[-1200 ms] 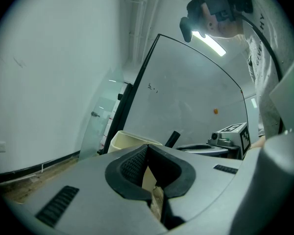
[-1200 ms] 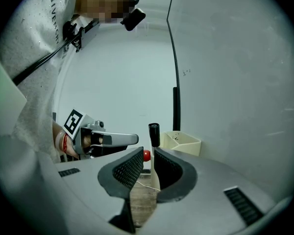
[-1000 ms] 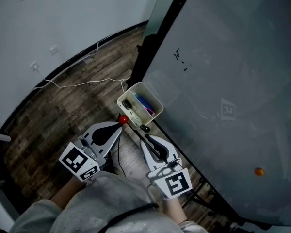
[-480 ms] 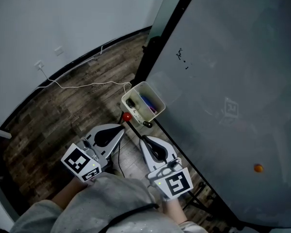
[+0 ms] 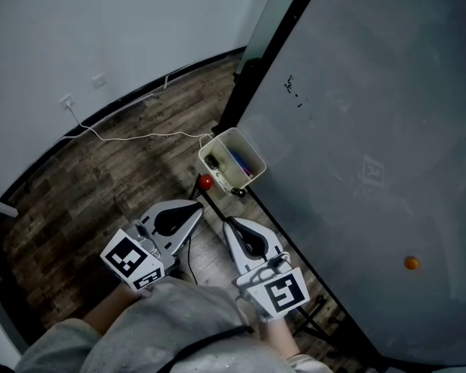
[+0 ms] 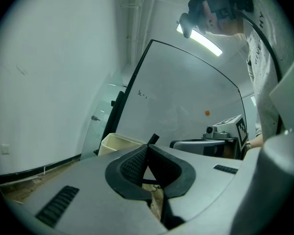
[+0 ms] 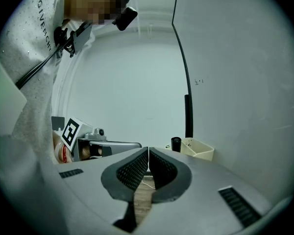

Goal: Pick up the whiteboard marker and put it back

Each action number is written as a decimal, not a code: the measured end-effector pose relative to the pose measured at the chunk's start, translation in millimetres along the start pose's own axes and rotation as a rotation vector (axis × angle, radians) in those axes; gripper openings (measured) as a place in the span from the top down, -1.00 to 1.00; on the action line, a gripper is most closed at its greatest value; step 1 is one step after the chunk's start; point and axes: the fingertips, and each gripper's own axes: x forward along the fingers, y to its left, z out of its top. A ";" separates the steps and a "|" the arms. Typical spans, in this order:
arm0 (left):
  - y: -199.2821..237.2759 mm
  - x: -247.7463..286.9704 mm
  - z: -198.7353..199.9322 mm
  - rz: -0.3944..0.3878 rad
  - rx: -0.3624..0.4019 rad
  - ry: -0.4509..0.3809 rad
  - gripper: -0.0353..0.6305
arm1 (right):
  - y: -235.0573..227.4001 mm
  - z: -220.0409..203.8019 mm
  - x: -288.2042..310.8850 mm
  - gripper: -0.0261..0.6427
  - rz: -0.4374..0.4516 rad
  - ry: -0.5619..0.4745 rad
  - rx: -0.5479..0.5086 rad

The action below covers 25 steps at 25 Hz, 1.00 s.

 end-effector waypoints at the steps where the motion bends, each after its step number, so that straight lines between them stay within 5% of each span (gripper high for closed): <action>1: -1.0 -0.8 -0.6 0.001 0.000 0.000 0.85 | 0.7 -0.6 -0.9 0.85 0.001 0.002 0.000; 25: -28.3 -22.8 -7.1 0.027 0.007 -0.013 0.85 | 26.0 0.2 -24.7 0.86 0.044 -0.011 -0.013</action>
